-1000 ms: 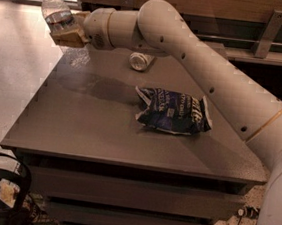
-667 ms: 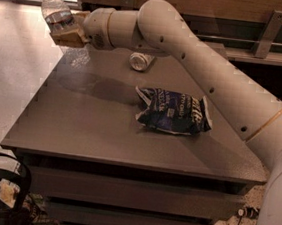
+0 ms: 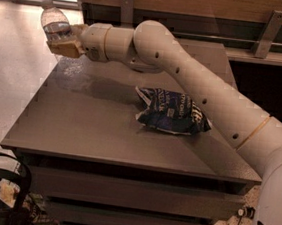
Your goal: Place water bottle upright
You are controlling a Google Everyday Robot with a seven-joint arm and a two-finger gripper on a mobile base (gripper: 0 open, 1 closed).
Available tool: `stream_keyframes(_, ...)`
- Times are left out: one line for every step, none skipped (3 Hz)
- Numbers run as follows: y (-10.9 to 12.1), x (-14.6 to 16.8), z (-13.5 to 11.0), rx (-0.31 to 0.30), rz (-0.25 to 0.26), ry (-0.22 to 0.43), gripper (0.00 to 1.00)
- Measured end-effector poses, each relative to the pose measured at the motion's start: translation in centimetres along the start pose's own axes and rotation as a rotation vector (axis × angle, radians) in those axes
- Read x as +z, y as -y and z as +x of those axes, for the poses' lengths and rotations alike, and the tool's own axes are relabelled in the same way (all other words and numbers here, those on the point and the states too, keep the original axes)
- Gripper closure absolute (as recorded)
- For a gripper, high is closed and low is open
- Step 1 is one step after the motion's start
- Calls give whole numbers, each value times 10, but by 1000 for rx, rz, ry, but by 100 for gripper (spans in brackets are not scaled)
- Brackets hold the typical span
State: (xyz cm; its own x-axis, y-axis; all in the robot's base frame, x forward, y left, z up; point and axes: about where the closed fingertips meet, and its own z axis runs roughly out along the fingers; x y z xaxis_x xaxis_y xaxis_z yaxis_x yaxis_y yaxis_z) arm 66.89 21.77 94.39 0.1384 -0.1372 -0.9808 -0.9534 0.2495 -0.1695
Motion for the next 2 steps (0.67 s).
stream_keyframes(-3,-1,4,33,17,27,100)
stream_keyframes(-6,-6,4,52,37,37,100)
